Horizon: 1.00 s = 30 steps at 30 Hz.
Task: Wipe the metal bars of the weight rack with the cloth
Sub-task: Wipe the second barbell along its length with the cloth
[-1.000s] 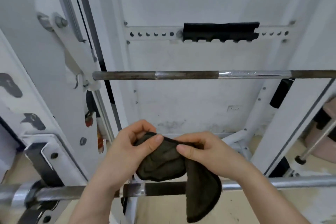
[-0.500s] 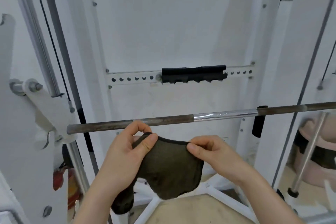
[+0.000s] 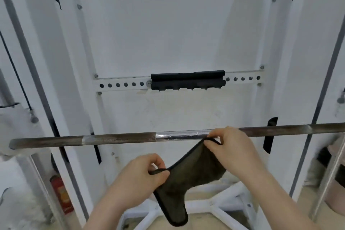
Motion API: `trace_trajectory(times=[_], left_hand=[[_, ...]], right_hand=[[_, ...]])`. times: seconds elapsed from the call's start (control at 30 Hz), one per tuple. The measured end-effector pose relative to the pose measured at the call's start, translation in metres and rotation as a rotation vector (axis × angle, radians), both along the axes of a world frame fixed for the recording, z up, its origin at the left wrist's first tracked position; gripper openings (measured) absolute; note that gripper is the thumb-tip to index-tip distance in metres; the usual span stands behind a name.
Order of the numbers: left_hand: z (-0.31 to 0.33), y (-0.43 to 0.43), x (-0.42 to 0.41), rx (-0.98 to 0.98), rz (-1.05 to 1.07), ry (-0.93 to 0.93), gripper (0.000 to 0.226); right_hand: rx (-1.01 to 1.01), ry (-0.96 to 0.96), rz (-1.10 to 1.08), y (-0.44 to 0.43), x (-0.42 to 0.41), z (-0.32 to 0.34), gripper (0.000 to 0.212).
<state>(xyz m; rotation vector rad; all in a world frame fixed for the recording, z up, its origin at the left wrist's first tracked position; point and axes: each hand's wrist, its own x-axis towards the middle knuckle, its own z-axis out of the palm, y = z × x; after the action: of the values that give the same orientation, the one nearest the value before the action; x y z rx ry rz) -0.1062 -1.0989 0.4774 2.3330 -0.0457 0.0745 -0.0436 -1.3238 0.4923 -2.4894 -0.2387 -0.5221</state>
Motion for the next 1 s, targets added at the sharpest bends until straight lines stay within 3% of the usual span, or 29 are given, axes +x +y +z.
trace_trajectory(times=[0.07,0.23,0.3,0.47,0.6,0.67,0.73,0.8,0.9,1.0], left_hand=[[-0.007,-0.007,0.004,0.077,-0.039,0.096,0.011],[-0.006,-0.021,0.009,0.11,-0.189,0.175,0.008],[-0.005,-0.024,0.012,0.116,-0.244,0.192,0.005],[-0.011,-0.013,0.018,0.196,-0.188,0.154,0.004],[-0.01,0.003,0.015,0.179,-0.149,0.136,0.013],[-0.003,0.01,0.017,0.109,-0.039,-0.02,0.017],[0.003,0.013,0.032,0.075,0.158,-0.294,0.018],[0.004,0.014,0.059,0.137,0.291,-0.477,0.017],[-0.008,0.012,0.091,0.387,0.294,-0.557,0.03],[-0.021,0.024,0.104,0.411,0.252,-0.632,0.033]], right_hand=[[-0.004,-0.024,0.006,-0.001,0.01,-0.015,0.011],[0.575,-0.233,0.132,0.036,0.016,-0.042,0.015],[0.636,-0.36,0.196,0.059,0.016,-0.047,0.015],[0.326,-0.663,0.243,0.107,0.045,-0.082,0.021],[0.06,-0.736,0.228,0.13,0.062,-0.089,0.025],[-0.068,-0.676,0.196,0.135,0.064,-0.08,0.031],[-0.188,-0.596,0.168,0.137,0.064,-0.072,0.039],[-0.263,-0.586,0.136,0.137,0.066,-0.068,0.037],[-0.332,-0.624,0.063,0.12,0.072,-0.063,0.027],[-0.395,-0.591,-0.081,0.074,0.085,-0.058,0.036]])
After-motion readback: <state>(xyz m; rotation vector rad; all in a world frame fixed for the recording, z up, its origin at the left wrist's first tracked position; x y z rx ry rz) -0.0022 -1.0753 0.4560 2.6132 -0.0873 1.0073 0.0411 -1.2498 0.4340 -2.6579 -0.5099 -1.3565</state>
